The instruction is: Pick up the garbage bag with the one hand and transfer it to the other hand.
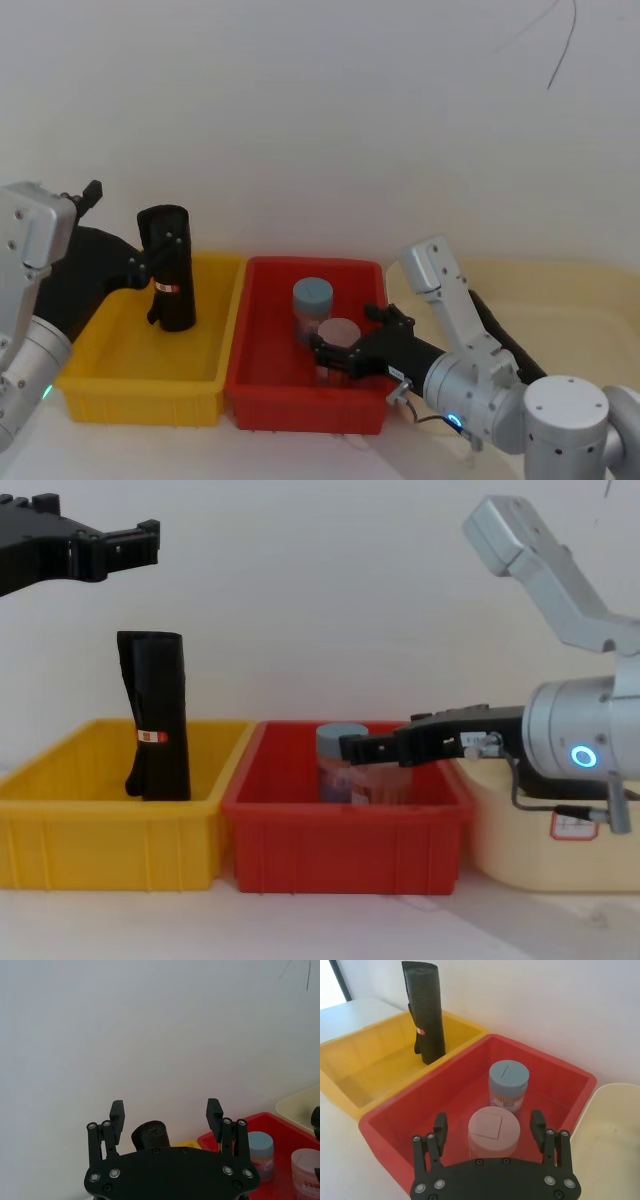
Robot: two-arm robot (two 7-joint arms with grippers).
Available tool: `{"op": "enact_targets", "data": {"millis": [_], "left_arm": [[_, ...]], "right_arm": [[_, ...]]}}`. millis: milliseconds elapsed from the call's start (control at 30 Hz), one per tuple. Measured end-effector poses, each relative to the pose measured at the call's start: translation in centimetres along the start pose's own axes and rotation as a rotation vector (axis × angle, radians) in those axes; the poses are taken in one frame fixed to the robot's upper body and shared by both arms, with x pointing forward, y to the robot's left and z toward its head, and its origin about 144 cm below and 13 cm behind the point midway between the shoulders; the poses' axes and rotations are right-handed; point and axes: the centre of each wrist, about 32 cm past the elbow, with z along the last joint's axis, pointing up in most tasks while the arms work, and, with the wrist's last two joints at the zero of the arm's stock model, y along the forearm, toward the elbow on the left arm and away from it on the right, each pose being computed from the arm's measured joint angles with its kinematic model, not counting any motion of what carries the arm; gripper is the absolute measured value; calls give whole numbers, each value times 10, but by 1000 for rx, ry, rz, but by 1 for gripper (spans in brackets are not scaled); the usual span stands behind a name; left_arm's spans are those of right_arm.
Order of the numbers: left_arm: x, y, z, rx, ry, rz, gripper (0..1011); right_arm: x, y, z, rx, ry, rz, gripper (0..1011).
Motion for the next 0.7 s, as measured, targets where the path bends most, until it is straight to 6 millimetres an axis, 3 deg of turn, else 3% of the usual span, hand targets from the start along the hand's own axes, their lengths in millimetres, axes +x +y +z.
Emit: {"op": "enact_targets", "data": {"millis": [700], "left_arm": [[0, 0, 0, 0, 0, 1, 1001]], "right_arm": [[2, 18, -4, -51, -2, 0, 1001]]}}
